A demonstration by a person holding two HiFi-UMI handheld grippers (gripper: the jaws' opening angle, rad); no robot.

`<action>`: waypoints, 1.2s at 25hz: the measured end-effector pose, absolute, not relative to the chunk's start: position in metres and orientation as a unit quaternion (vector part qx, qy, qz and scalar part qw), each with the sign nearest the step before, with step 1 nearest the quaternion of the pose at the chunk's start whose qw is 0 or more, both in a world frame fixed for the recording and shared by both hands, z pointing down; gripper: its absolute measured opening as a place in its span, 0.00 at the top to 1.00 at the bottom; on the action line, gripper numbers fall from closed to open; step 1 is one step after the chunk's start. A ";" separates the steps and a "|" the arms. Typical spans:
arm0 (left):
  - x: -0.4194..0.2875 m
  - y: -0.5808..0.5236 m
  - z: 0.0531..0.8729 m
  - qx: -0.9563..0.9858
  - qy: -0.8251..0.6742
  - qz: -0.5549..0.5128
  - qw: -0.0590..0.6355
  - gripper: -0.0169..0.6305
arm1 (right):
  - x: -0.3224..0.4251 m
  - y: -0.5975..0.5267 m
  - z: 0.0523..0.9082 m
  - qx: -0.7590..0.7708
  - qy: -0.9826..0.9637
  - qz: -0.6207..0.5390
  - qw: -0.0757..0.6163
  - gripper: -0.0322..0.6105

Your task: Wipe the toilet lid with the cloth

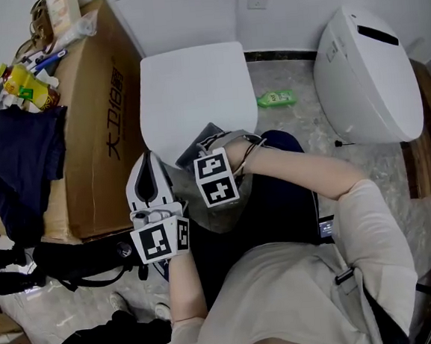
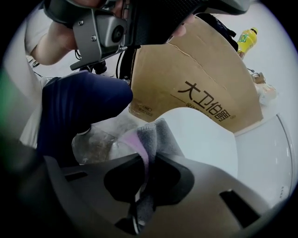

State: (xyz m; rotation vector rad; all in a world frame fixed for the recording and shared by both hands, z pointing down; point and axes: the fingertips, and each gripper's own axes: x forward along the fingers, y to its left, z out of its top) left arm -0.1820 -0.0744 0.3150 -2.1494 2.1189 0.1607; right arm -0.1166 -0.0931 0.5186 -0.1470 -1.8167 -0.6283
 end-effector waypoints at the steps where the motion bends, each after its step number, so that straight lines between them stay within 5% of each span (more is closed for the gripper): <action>1: -0.180 -0.075 0.315 -0.711 0.699 0.052 0.060 0.95 | -0.117 -0.093 0.518 -0.065 -0.777 -0.264 0.568 0.88; 17: -0.181 -0.070 0.326 -0.704 0.706 0.050 0.050 0.95 | -0.194 -0.340 0.398 0.268 -0.755 -0.421 0.425 0.88; 30: -0.196 -0.055 0.341 -0.682 0.729 0.042 0.036 0.95 | -0.254 -0.439 0.455 0.275 -0.678 -0.477 0.486 0.88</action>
